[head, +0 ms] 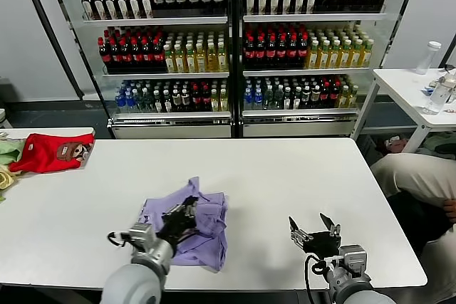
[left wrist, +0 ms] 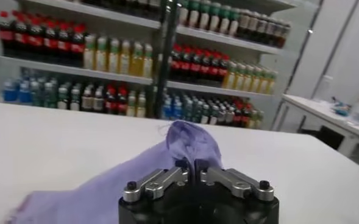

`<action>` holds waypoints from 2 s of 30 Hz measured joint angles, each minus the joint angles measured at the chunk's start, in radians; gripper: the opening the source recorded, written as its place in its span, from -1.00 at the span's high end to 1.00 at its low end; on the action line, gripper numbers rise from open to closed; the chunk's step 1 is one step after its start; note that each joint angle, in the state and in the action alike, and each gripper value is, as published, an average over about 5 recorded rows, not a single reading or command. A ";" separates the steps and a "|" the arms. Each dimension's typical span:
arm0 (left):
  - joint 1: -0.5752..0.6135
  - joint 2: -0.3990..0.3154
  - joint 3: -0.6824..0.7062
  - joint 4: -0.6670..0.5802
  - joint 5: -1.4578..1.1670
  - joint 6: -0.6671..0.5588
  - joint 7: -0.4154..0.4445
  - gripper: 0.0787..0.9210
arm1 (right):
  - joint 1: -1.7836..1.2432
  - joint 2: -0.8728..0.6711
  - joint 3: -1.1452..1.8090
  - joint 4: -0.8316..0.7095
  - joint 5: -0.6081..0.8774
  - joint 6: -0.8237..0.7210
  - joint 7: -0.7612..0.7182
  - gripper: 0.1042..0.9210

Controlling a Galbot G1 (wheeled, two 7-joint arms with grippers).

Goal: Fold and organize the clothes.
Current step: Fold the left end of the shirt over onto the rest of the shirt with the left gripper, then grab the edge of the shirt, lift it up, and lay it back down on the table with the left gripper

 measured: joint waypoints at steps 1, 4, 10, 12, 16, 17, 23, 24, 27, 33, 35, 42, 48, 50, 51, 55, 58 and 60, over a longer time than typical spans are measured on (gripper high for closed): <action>-0.003 -0.003 0.011 0.004 0.011 -0.001 0.002 0.55 | 0.000 0.000 0.000 0.000 0.000 0.000 0.000 -0.76; -0.007 -0.006 0.032 0.006 0.042 -0.005 0.010 0.35 | 0.000 0.000 -0.001 0.000 0.000 0.000 -0.001 -0.76; 0.020 0.028 0.013 -0.030 0.085 -0.017 0.014 -0.06 | 0.004 0.000 -0.002 -0.003 0.000 0.000 -0.005 -0.76; 0.040 0.052 -0.019 -0.034 0.095 -0.025 0.008 -0.19 | 0.006 -0.001 -0.002 -0.005 0.000 0.000 -0.007 -0.76; 0.090 0.099 -0.100 -0.007 0.107 -0.043 -0.009 -0.48 | 0.012 0.000 -0.006 -0.012 0.000 0.000 -0.008 -0.76; 0.101 0.107 -0.118 0.007 0.108 -0.046 -0.014 -0.54 | 0.013 0.001 -0.007 -0.013 0.000 0.000 -0.008 -0.76; 0.136 0.131 -0.191 0.079 0.092 -0.053 -0.024 -0.76 | 0.011 0.001 -0.009 -0.014 -0.004 0.000 -0.009 -0.76; 0.139 0.133 -0.198 0.088 0.086 -0.051 -0.024 -0.76 | 0.009 0.000 -0.008 -0.014 -0.004 0.000 -0.009 -0.76; 0.144 0.135 -0.216 0.114 0.064 -0.046 -0.024 -0.77 | 0.006 -0.002 -0.003 -0.013 -0.004 0.000 -0.009 -0.76; 0.146 0.132 -0.243 0.144 -0.004 -0.040 -0.015 -0.55 | 0.008 -0.003 -0.004 -0.011 -0.004 0.000 -0.009 -0.76; 0.148 0.131 -0.250 0.150 -0.028 -0.038 -0.014 -0.41 | 0.009 -0.003 -0.005 -0.011 -0.004 0.000 -0.009 -0.76; 0.155 0.124 -0.264 0.159 -0.093 -0.040 -0.007 0.06 | 0.010 -0.004 -0.007 -0.012 -0.004 0.000 -0.009 -0.76; 0.158 0.116 -0.270 0.158 -0.119 -0.042 0.000 0.48 | 0.007 -0.006 -0.007 -0.012 -0.004 0.000 -0.009 -0.76; 0.165 0.118 -0.278 0.145 -0.125 -0.037 0.002 0.62 | 0.006 -0.007 -0.006 -0.011 -0.004 0.000 -0.009 -0.76; 0.168 0.120 -0.284 0.135 -0.129 -0.033 0.002 0.68 | 0.006 -0.008 -0.005 -0.011 -0.004 0.000 -0.009 -0.76; 0.179 0.136 -0.328 0.081 -0.142 -0.016 0.007 0.91 | 0.006 -0.007 -0.004 -0.010 -0.005 0.000 -0.009 -0.76; 0.188 0.155 -0.389 0.046 -0.150 -0.005 0.016 0.93 | 0.007 -0.007 -0.004 -0.010 -0.005 0.000 -0.009 -0.76; 0.194 0.172 -0.441 0.035 -0.153 0.001 0.027 0.93 | 0.007 -0.008 -0.004 -0.010 -0.005 0.000 -0.009 -0.76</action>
